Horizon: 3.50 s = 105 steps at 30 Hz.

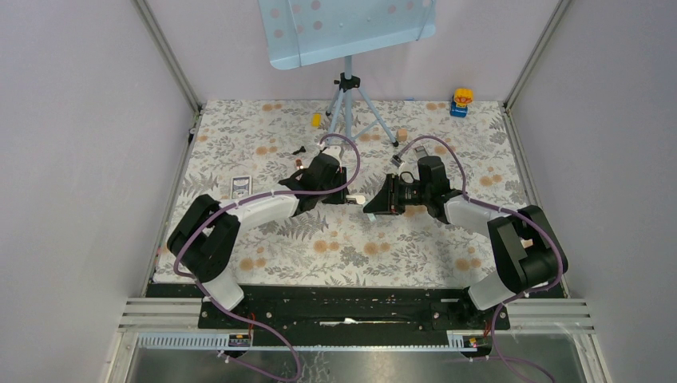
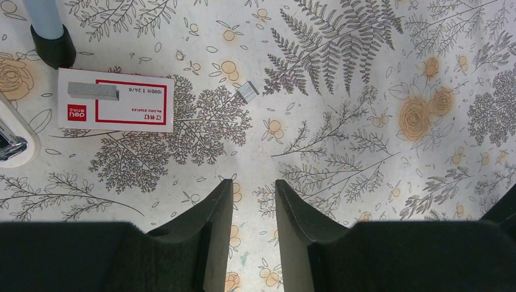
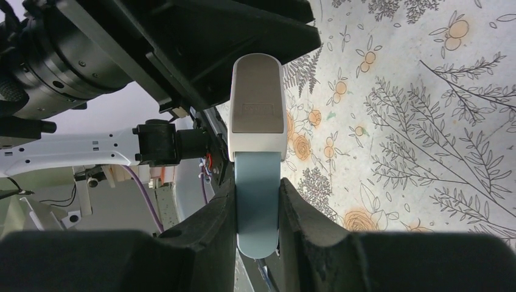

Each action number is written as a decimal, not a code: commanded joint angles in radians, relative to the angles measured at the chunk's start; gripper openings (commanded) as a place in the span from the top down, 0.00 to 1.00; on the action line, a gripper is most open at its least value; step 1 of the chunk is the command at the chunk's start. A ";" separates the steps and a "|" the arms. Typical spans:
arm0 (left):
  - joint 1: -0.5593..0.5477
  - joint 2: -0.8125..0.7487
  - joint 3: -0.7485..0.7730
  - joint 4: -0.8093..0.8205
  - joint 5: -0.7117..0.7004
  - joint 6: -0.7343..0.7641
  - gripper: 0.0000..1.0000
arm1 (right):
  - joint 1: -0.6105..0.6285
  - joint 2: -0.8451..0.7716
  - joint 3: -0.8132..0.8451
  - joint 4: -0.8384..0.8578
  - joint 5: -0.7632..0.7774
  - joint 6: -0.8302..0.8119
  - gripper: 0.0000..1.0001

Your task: Unload the staples from the stapler

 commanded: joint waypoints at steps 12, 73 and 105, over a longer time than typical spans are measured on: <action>0.002 -0.067 0.042 -0.071 -0.181 -0.013 0.66 | 0.008 0.063 0.134 -0.002 0.319 -0.006 1.00; 0.001 -0.314 -0.099 -0.072 -0.243 -0.023 0.65 | 0.163 0.119 0.225 0.010 0.805 -0.267 1.00; -0.008 -0.508 -0.185 -0.011 -0.415 0.098 0.01 | 0.156 0.056 0.458 -0.632 0.529 -0.213 0.97</action>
